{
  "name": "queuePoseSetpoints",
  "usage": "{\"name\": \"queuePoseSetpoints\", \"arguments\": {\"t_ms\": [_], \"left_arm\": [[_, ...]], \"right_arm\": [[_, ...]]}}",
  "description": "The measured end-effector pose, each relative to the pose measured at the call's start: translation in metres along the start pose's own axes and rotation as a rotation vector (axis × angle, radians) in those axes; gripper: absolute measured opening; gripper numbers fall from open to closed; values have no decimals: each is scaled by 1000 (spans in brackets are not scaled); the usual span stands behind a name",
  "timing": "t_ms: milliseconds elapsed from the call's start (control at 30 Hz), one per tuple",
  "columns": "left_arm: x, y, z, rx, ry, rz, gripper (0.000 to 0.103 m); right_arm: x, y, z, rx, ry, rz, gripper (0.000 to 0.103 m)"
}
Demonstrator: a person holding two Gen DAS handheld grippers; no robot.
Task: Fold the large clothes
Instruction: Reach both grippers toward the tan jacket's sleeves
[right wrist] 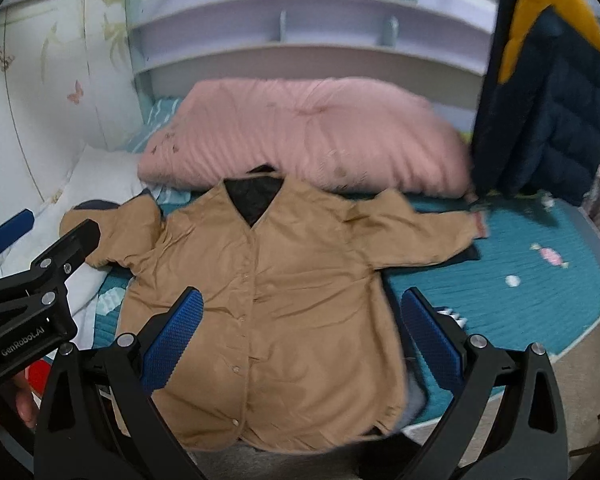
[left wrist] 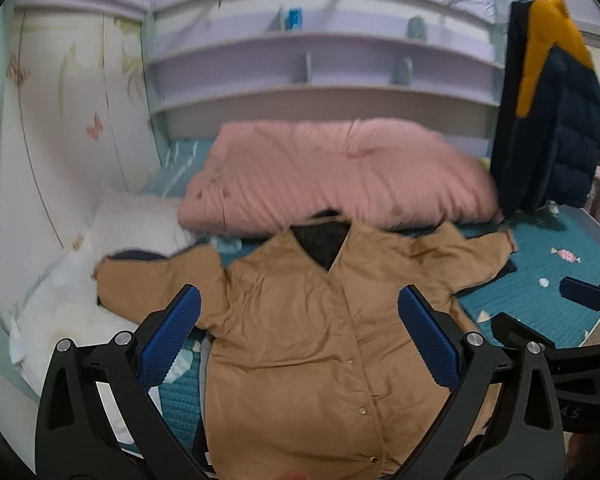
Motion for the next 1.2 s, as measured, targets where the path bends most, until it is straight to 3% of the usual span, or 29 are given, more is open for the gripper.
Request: {"name": "queuePoseSetpoints", "arguments": {"t_ms": [267,433,533,733,800,900,967,1000,1033,1067,1133,1167,1200], "left_arm": [[90,-65,31,-58,-150,-88,98],[145,-148,55,-168,-229,-163,98],[184,-217,75,-267,-295,-208,98],[223,-312,88,-422,-296,-307,98],[231,-331,88,-480,-298,-305,97],[238,-346,79,-488,-287,-319,97],[243,-354,75,-491,-281,-342,86],[249,-357,73,-487,-287,-341,71],[254,-358,73,-480,-302,-335,62],[263,-361,75,-483,-325,-326,59],[274,-366,78,-485,-361,-328,35],[276,-368,78,-467,-364,-351,27],[273,-369,78,-458,-359,-365,9]], "right_arm": [[104,-41,-2,-51,-113,-103,96],[158,-70,-7,-101,-135,-153,96],[186,-83,-9,-120,-158,-171,96],[233,-108,-8,-158,-206,-187,96],[243,-114,-6,-163,-218,-192,96],[259,-122,-4,-172,-232,-198,96],[265,-125,-4,-176,-232,-202,96],[270,-126,-5,-180,-233,-200,96],[272,-127,-5,-180,-234,-200,96],[275,-128,-5,-179,-233,-200,96],[281,-129,-6,-172,-233,-204,96],[283,-129,-6,-168,-232,-210,96],[286,-131,-7,-164,-228,-221,96]]}}
Point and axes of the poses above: each gripper's, at about its wrist camera, not at the fingertips, and x roughly the way its jaws point, y to its right, z to its underside, the point moved 4 cm from there along x, roughly the way its jaws point, and after that the axes turned 3 degrees about -z, right-handed, at the moved point
